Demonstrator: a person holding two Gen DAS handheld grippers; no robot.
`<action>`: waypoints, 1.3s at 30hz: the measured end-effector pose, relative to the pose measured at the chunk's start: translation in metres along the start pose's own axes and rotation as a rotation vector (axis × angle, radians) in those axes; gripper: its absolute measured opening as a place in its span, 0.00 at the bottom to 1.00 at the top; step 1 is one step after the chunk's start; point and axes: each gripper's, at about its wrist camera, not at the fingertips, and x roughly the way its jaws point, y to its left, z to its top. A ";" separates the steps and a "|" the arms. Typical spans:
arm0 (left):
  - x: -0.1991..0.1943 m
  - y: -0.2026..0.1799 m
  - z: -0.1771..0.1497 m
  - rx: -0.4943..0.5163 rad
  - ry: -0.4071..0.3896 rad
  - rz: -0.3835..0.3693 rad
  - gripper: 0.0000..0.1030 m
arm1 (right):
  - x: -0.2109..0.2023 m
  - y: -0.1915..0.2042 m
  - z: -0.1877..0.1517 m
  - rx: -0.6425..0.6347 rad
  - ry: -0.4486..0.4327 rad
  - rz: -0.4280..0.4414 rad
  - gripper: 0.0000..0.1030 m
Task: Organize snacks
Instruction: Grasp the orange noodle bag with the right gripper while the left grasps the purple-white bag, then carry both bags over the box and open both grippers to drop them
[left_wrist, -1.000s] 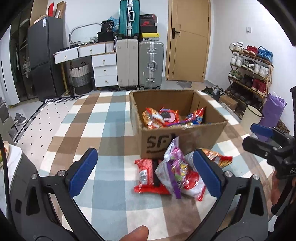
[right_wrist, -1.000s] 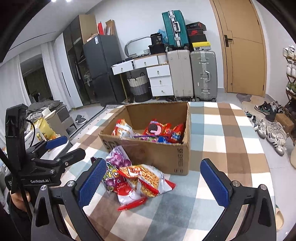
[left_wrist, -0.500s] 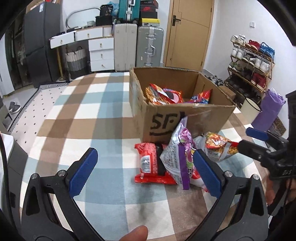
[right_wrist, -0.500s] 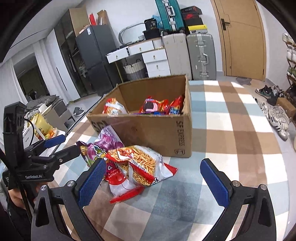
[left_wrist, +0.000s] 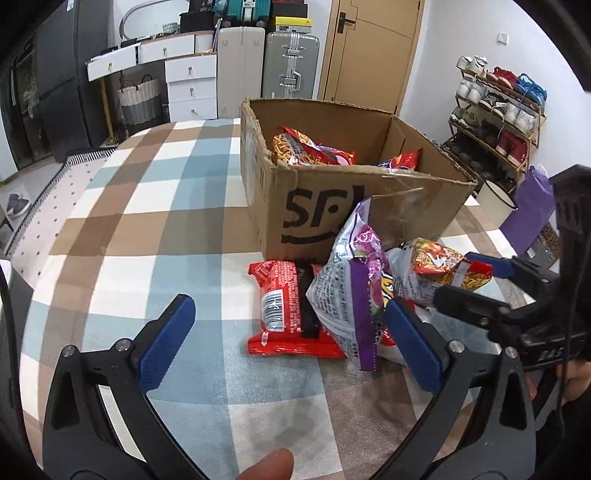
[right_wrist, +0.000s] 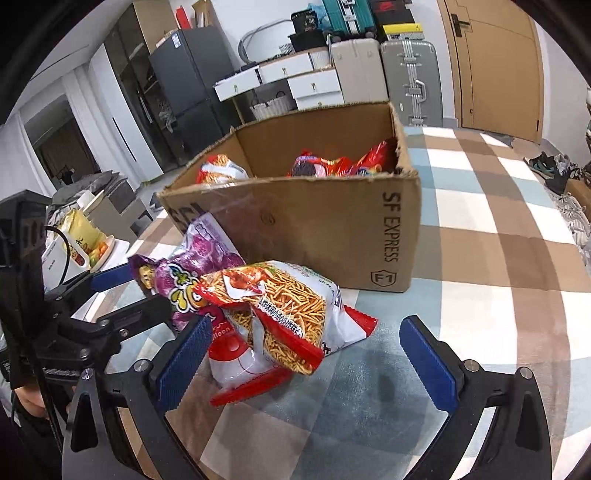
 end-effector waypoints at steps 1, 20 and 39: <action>0.001 0.001 0.000 -0.001 0.000 -0.001 0.99 | 0.002 -0.001 0.000 0.006 0.007 0.002 1.00; 0.026 0.002 -0.003 -0.026 0.046 -0.056 0.99 | 0.022 -0.005 0.007 0.008 0.007 0.086 0.66; 0.038 -0.022 0.008 0.015 0.048 -0.138 0.43 | -0.020 -0.025 -0.010 0.002 -0.061 0.090 0.51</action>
